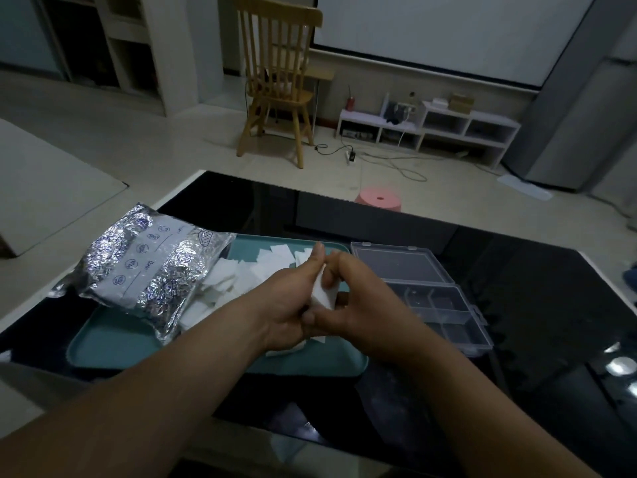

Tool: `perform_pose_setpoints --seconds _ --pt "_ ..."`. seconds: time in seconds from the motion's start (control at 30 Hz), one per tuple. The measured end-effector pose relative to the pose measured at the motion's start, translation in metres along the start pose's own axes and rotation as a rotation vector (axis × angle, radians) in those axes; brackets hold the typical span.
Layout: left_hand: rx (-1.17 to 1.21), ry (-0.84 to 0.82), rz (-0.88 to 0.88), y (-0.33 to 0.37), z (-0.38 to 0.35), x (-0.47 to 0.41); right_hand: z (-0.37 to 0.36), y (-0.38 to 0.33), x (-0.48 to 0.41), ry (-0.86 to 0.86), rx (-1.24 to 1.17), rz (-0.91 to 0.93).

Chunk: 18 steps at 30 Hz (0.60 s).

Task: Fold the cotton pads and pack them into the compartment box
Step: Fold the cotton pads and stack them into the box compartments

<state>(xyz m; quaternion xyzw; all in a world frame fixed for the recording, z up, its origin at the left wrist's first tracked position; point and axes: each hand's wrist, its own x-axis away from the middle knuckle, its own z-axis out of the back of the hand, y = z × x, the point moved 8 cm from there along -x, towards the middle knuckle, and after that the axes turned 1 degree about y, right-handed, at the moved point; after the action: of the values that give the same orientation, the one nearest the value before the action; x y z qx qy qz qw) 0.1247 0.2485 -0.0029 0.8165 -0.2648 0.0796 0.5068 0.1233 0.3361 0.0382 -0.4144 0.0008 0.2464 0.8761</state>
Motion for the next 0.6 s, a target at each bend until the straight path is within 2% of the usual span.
perform_pose_setpoints --seconds 0.17,0.27,0.6 --pt "0.061 -0.092 0.002 0.001 -0.013 0.001 0.012 0.003 0.003 0.069 -0.032 -0.028" --pt "0.087 -0.090 0.007 0.002 -0.015 0.002 0.021 0.000 0.002 0.065 -0.087 -0.022" --pt "0.072 -0.153 0.068 -0.008 -0.024 0.004 0.025 -0.005 0.012 0.015 0.039 -0.022"
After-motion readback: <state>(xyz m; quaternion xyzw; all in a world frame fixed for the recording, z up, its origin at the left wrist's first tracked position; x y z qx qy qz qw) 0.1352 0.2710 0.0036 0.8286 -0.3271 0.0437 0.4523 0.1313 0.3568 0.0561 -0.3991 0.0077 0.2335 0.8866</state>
